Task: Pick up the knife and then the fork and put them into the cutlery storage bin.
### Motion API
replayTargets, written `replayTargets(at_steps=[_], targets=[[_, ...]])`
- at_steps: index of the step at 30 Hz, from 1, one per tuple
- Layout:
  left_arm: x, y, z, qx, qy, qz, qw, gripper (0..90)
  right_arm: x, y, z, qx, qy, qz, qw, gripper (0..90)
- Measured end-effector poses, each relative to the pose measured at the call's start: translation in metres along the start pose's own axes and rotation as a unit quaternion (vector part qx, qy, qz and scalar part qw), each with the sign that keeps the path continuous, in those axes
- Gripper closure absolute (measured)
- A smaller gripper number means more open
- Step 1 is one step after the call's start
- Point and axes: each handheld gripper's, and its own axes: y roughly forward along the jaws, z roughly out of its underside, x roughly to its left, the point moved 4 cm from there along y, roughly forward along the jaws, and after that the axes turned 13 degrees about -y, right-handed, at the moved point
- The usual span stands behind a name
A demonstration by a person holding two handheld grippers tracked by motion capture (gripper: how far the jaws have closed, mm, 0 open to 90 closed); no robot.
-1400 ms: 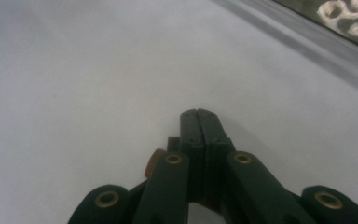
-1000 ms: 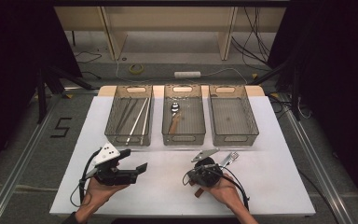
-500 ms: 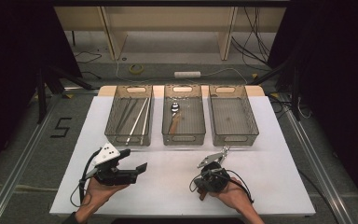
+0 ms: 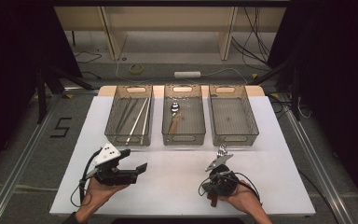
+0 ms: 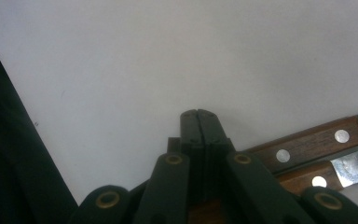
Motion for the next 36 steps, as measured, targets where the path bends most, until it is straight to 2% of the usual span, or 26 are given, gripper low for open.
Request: replayTargets(at_steps=[10,21,36], targets=[[0.001,0.000,0.000,0.000,0.000,-0.001,1.0000,16.5,-0.002,-0.010,0.013,0.018,0.000,-0.001,0.9998,90.0],[0.000,0.000,0.000,0.001,0.000,-0.003,1.0000,16.5,-0.014,-0.023,0.031,0.036,0.009,0.016,0.9992,90.0],[0.001,-0.001,-0.001,-0.003,-0.001,-0.004,1.0000,16.5,-0.024,-0.028,0.035,0.052,0.010,0.027,0.9982,90.0]])
